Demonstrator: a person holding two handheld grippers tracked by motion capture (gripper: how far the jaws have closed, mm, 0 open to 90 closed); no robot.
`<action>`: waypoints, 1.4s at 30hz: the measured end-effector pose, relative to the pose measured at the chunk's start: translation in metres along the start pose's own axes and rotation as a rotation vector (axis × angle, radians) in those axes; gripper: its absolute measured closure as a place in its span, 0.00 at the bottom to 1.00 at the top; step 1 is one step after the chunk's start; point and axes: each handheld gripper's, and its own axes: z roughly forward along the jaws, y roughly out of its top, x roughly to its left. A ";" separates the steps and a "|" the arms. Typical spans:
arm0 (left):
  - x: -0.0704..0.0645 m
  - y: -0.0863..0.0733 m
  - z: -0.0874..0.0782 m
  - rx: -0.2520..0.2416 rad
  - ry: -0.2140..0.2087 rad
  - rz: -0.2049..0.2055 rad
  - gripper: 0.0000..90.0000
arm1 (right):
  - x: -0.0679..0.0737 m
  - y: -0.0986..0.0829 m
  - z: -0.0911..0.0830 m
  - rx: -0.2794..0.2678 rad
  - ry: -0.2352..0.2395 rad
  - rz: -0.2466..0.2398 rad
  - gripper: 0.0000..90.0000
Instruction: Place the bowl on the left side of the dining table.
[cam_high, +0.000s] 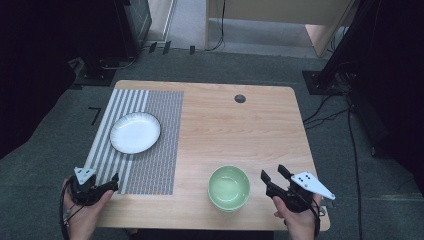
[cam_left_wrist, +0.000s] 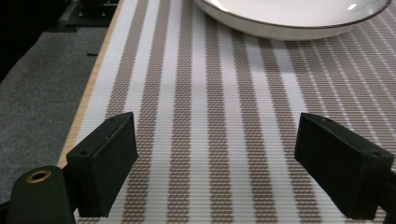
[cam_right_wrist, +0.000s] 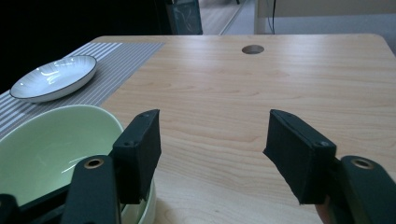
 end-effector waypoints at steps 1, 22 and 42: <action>-0.002 0.001 -0.001 -0.001 -0.005 0.004 0.14 | 0.001 0.000 0.000 -0.001 -0.004 -0.005 0.41; -0.049 0.010 -0.014 -0.063 -0.133 0.086 0.15 | 0.017 -0.006 0.011 0.053 0.087 -0.016 0.45; -0.118 0.025 -0.040 -0.119 -0.403 0.138 0.17 | 0.026 -0.013 0.020 0.100 0.193 0.018 0.77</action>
